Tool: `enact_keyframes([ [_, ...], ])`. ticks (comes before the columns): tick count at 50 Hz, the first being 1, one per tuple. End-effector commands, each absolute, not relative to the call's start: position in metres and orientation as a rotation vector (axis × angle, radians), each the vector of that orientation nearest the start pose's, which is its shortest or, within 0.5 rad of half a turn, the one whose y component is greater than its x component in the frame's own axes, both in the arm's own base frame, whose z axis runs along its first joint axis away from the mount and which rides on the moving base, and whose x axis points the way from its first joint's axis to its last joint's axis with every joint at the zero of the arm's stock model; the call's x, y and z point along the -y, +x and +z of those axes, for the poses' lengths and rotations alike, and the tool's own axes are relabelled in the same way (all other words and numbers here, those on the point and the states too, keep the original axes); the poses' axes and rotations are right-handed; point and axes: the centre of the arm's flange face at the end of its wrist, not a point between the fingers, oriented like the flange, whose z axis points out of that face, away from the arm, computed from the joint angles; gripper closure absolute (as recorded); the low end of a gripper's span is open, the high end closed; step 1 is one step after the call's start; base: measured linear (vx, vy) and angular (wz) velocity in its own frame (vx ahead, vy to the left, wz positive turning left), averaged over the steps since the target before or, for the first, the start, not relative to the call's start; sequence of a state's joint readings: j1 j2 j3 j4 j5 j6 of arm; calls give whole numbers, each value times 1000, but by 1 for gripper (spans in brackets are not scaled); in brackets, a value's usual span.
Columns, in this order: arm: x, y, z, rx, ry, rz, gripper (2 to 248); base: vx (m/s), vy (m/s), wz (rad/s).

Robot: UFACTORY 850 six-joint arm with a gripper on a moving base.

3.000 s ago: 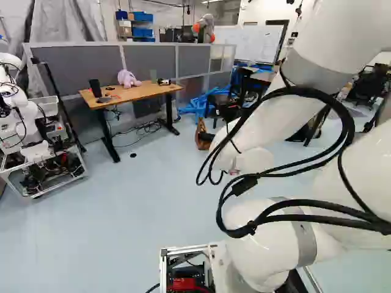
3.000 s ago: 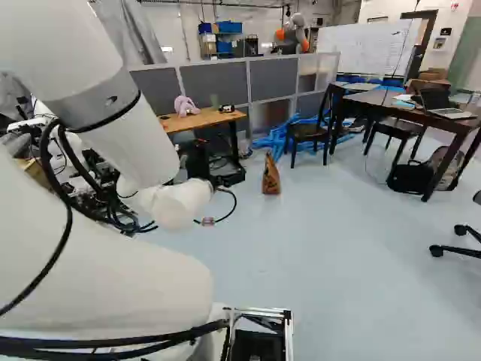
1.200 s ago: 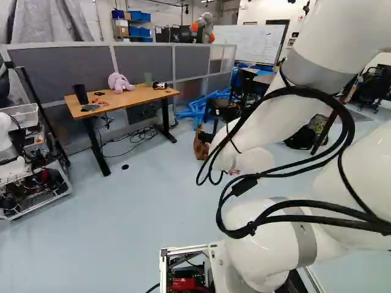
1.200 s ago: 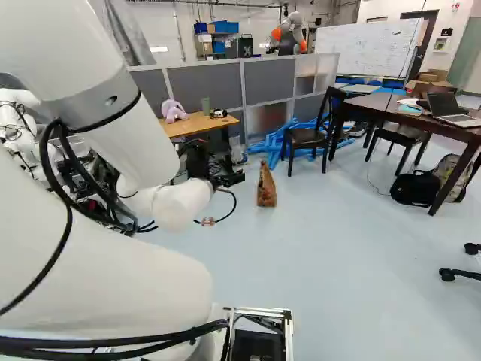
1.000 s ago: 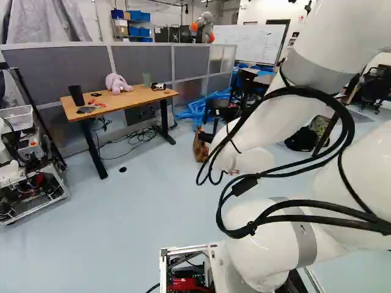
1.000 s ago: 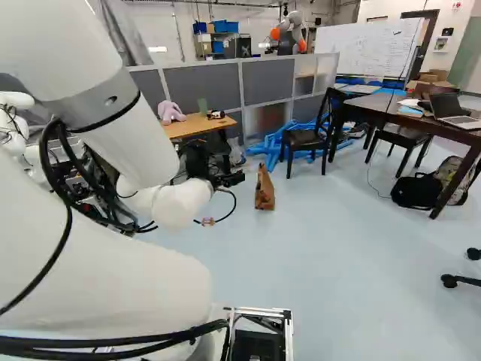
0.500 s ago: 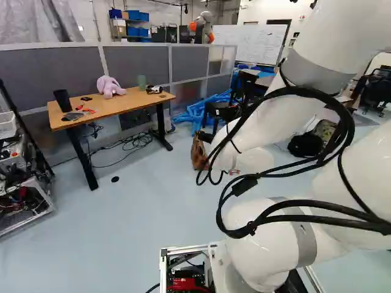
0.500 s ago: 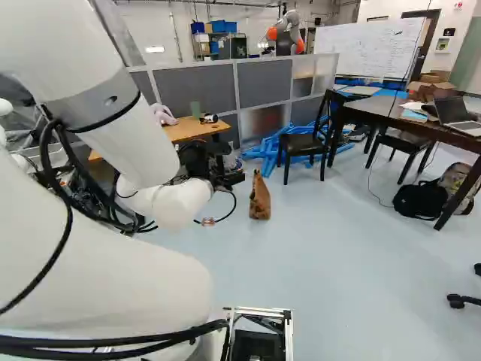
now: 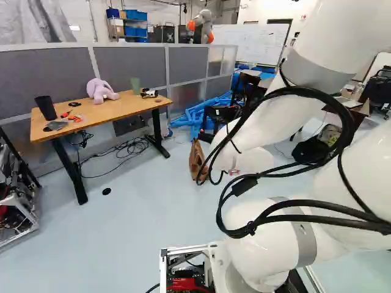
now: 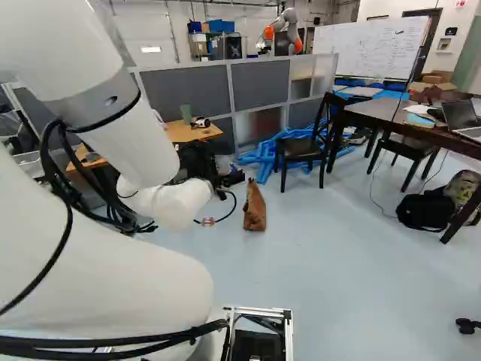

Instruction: Pick up the bag on the ground and place it on the table

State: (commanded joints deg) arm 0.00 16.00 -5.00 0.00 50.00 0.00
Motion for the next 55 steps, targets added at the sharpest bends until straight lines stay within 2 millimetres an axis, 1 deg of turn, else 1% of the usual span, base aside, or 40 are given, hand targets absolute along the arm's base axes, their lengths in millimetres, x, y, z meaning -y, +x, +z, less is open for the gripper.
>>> enact_keyframes([
  [36, 0, 270, 366, 0, -2558, -1824, 3, 250, 0, -22],
  [46, 0, 270, 366, 0, -2558, -1824, 3, 183, 1, -19],
  [55, 0, 270, 366, 0, -2558, -1824, 3, 100, 0, -12],
])
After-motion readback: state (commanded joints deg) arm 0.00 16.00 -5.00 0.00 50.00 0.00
